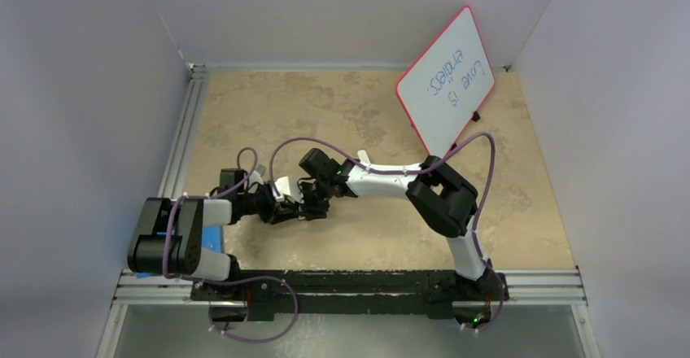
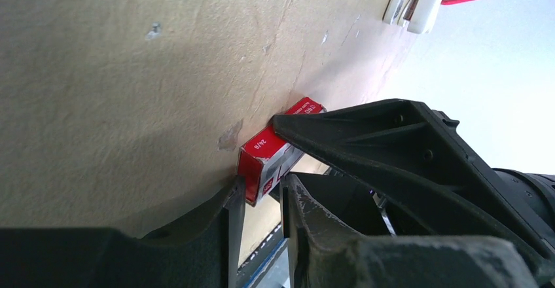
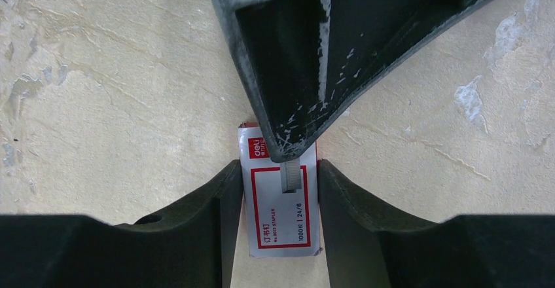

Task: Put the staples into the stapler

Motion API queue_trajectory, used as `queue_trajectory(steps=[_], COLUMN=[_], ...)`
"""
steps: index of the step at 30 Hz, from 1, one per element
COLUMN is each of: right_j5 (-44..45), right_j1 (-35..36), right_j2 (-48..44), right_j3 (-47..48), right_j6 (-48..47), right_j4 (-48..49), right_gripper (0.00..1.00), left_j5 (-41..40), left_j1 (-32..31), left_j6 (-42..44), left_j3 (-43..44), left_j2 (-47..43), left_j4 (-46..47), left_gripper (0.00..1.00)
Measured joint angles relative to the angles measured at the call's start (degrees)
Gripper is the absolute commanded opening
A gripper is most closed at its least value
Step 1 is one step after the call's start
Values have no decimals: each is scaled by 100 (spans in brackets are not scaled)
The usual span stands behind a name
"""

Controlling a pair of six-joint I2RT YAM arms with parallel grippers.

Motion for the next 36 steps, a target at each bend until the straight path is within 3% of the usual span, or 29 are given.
queue_trajectory(steps=[15,24,36], right_j5=[4,0,-243], right_j1=[0,-2,-682], right_j2=[0,-15,-1152], right_j3=[11,0,-946], right_j6=[48,173,-20], right_j4=[9,48,192], right_gripper=[43,69,67], left_j5=[28,13,-79], left_j1=[-245,-256,-256], left_j6=[-258,-289,-284], left_j3=[-138,-140,-138], left_j2=[190,197,234], left_j4=[763,879,837], left_gripper=[22,23,26])
